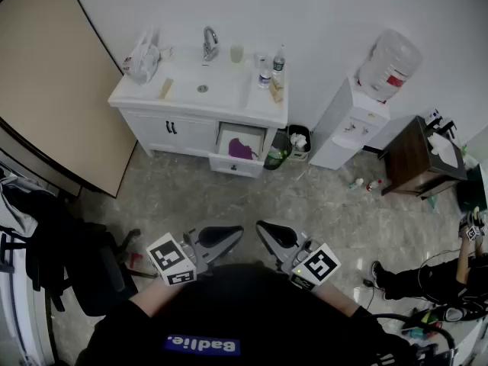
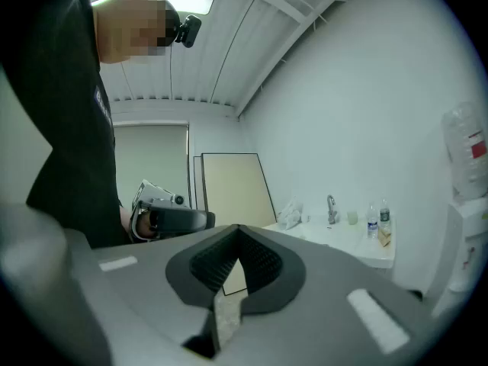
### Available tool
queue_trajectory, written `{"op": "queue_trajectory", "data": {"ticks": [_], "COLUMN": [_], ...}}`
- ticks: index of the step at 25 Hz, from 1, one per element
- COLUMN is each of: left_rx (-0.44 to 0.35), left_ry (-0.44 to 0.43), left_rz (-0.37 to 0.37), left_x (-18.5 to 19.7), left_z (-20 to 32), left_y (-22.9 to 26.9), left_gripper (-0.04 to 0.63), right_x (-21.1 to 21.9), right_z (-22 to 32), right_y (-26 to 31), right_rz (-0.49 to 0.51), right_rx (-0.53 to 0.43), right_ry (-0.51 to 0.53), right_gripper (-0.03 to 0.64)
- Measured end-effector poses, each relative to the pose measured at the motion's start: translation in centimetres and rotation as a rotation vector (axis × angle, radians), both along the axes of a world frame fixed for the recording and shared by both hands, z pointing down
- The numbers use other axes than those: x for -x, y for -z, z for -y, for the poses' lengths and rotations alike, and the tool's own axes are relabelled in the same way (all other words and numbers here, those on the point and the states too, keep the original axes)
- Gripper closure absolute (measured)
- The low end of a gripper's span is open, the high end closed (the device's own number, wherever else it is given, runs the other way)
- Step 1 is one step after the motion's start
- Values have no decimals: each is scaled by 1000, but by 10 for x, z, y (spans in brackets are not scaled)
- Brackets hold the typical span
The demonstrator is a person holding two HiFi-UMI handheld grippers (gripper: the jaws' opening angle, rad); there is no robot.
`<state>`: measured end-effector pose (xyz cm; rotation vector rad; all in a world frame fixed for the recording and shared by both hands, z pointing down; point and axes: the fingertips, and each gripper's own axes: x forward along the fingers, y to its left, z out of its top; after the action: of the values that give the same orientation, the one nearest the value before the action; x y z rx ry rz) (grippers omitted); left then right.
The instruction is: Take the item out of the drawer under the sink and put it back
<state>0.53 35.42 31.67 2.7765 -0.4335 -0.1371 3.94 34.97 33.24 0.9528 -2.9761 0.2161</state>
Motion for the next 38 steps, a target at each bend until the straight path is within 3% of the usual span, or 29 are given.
{"op": "queue_trajectory", "data": {"ticks": [18, 30, 38], "left_rx": [-12, -22, -13], "left_ry": [11, 152, 157], "left_rz": [28, 62, 69], "left_x": [-17, -54, -52], "left_z": [-2, 24, 72], "left_y": [2, -8, -25], "left_gripper": [600, 600, 600], "right_x": [-20, -77, -74], "right_z": [2, 28, 79], "right_y": [4, -17, -34], "right_rz": [30, 44, 51], "right_rx": [27, 58, 96], "right_ry": [-16, 48, 53], "right_gripper": [620, 621, 621]}}
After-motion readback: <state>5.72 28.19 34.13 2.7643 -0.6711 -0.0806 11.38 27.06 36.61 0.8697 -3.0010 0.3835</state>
